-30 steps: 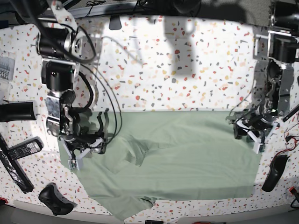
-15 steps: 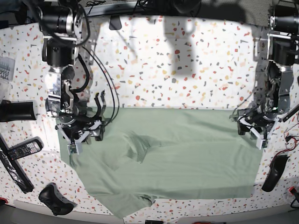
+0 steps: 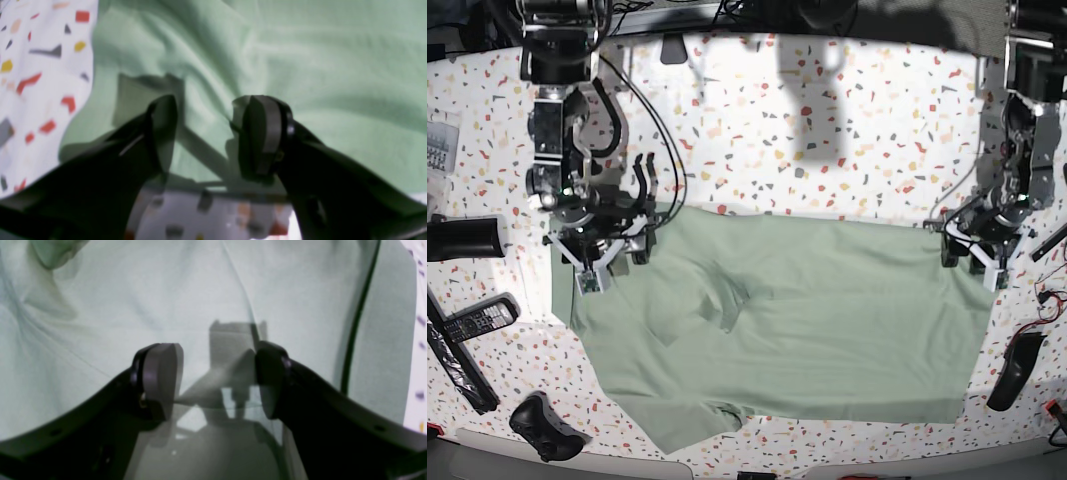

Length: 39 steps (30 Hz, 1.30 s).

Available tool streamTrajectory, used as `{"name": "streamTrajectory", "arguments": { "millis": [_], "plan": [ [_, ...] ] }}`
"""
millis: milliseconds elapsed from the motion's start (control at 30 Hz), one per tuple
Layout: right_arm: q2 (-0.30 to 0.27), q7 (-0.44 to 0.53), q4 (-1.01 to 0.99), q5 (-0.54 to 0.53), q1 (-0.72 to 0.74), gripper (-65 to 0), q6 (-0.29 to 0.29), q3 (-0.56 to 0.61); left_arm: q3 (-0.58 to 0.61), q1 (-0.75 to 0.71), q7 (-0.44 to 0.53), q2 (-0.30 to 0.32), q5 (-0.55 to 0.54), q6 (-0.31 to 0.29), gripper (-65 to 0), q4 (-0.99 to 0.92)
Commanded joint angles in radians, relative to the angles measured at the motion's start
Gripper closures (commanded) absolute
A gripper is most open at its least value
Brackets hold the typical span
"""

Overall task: Fold the T-shirt properly
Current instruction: 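Grasp the folded edge with both grippers and drag it back toward the collar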

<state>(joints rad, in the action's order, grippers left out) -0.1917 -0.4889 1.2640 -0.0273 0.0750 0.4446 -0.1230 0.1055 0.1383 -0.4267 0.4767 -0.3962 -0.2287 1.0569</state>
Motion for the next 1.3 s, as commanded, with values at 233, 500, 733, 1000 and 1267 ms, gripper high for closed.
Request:
{"name": "streamTrajectory", "arguments": {
  "millis": [233, 500, 733, 1000, 1267],
  "plan": [
    [-0.026, -0.035, 0.14, -0.008, -0.102, -36.4, 0.002, 0.0, 0.006, -0.128, -0.187, 0.006, 0.002, -0.008, -31.6, 0.113],
    [-0.096, -0.055, 0.21, -0.013, -0.176, -36.4, 0.0, 0.0, 0.005, -0.216, -0.221, 0.006, 0.002, -0.008, -31.6, 0.157],
    [-0.146, -0.088, 0.235, -0.059, -0.21, -36.4, 0.001, 0.0, 0.005, -0.348, -0.243, 0.006, 0.078, 0.084, -31.6, 0.346],
    [-0.188, -0.088, 0.241, -0.063, -0.265, -36.4, 0.001, 0.0, 0.005, -0.521, -0.266, 0.006, 0.138, 0.182, -31.6, 0.532],
    [-0.206, -0.088, 0.32, -0.064, -0.372, -36.4, 0.0, -0.003, 0.005, -0.666, -0.285, -0.013, 0.227, 0.247, -31.6, 0.66]
  ]
}}
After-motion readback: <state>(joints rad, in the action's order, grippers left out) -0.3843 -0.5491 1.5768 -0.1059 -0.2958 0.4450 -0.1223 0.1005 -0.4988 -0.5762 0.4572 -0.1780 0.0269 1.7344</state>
